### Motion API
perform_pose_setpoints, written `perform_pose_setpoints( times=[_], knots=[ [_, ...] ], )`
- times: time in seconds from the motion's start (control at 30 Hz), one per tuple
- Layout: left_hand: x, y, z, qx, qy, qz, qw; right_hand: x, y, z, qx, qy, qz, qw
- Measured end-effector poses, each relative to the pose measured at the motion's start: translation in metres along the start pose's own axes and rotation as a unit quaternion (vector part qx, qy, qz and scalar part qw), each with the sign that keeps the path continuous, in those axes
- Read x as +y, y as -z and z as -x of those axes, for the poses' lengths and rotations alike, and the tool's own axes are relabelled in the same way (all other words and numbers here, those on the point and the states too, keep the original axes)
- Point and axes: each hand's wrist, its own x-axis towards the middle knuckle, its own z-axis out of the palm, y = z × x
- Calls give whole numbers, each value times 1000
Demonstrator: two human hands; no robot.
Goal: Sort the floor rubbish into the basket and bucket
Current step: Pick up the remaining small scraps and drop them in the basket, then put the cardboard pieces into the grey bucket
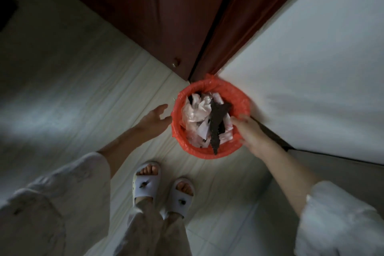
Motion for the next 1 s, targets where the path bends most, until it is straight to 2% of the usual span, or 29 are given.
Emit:
perform_pose_setpoints(
  times=[0.1,0.23,0.43,0.5,0.63,0.77,0.83,1.0],
  knots=[
    [28,33,72,52,-49,-90,993,-50,-11,70,-82,-20,-120,989],
    [39,73,189,104,-102,-119,982,-103,-22,176,-130,69,-115,982],
    [14,120,383,240,-107,41,964,-133,-52,353,-198,157,-21,967],
    [-2,134,444,298,-116,92,943,-149,-69,407,-231,210,-9,950],
    [-43,164,553,414,-121,182,884,-177,-115,511,-308,294,25,905],
    [-98,201,657,527,-140,323,773,-177,-195,621,-392,343,80,850],
    [-124,220,703,563,-155,358,729,-166,-235,670,-422,358,107,826],
    [-223,251,810,624,-160,403,650,-119,-351,772,-474,378,156,779]
  ],
)
